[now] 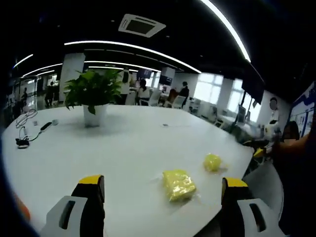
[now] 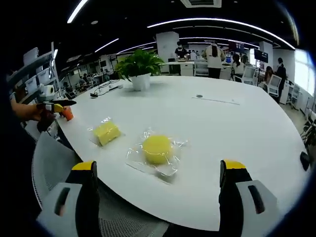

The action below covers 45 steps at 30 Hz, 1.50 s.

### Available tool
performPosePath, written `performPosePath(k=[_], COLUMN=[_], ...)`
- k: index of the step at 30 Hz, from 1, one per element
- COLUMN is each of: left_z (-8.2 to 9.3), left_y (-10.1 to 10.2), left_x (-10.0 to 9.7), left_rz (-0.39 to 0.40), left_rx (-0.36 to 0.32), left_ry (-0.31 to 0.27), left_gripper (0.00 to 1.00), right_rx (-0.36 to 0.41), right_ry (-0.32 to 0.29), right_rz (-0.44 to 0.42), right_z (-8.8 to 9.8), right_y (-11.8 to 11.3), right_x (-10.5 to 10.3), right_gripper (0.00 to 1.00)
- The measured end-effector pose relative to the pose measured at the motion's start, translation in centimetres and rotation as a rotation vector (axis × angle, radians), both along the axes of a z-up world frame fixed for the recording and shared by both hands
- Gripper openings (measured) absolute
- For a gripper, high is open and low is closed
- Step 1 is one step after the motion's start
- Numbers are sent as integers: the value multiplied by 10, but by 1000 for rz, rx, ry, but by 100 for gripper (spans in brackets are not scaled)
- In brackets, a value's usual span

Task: Compare the silicone blocks by pressing each to a similar depth, holding the contact briefly, and releasing to observe deformation and rebound differences across the visible hardness samples.

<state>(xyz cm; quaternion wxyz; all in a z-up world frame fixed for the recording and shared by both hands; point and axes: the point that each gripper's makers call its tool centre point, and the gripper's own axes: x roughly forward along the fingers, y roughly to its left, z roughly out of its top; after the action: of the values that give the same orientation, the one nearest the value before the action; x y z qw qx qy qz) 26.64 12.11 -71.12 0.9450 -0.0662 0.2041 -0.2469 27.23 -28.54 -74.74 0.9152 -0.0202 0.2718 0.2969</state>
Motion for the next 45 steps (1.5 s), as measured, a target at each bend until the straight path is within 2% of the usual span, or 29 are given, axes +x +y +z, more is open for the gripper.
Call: performPosePath(k=[7, 12, 15, 16, 21, 26, 30, 33, 37, 43, 44, 45], left_z=[-11, -9, -14, -19, -17, -23, -22, -19, -19, -31, -32, -31], left_y=[-7, -18, -33, -37, -63, -84, -114, -135, -152, -180, -186, -189], left_x=[-2, 3, 6, 6, 19, 37, 54, 66, 78, 95, 97, 101], left_rz=[14, 16, 5, 12, -26, -37, -80, -108, -117, -137, -139, -136], left_rx=[30, 24, -24, -39, -49, -30, -64, -63, -99, -105, -136, -149], left_ry=[38, 21, 58, 101, 95, 145, 165, 164, 173, 204, 227, 226], left_gripper=[100, 100, 100, 100, 100, 100, 100, 100, 100, 100, 100, 100], right_rx=[17, 30, 49, 42, 43, 54, 62, 67, 78, 86, 87, 89], right_ry=[30, 27, 30, 40, 26, 34, 28, 25, 25, 24, 24, 22], right_rz=[13, 30, 38, 44, 49, 57, 67, 63, 65, 61, 60, 60], right_z=[-10, -15, -21, -25, -24, -25, -23, -23, -22, -20, -20, -19], right_y=[-6, -13, -15, -15, -19, -23, -21, -20, -19, -22, -22, -23], right_x=[-2, 5, 9, 8, 9, 12, 14, 16, 15, 13, 13, 13], right_gripper=[96, 96, 96, 96, 96, 96, 96, 96, 96, 96, 96, 96])
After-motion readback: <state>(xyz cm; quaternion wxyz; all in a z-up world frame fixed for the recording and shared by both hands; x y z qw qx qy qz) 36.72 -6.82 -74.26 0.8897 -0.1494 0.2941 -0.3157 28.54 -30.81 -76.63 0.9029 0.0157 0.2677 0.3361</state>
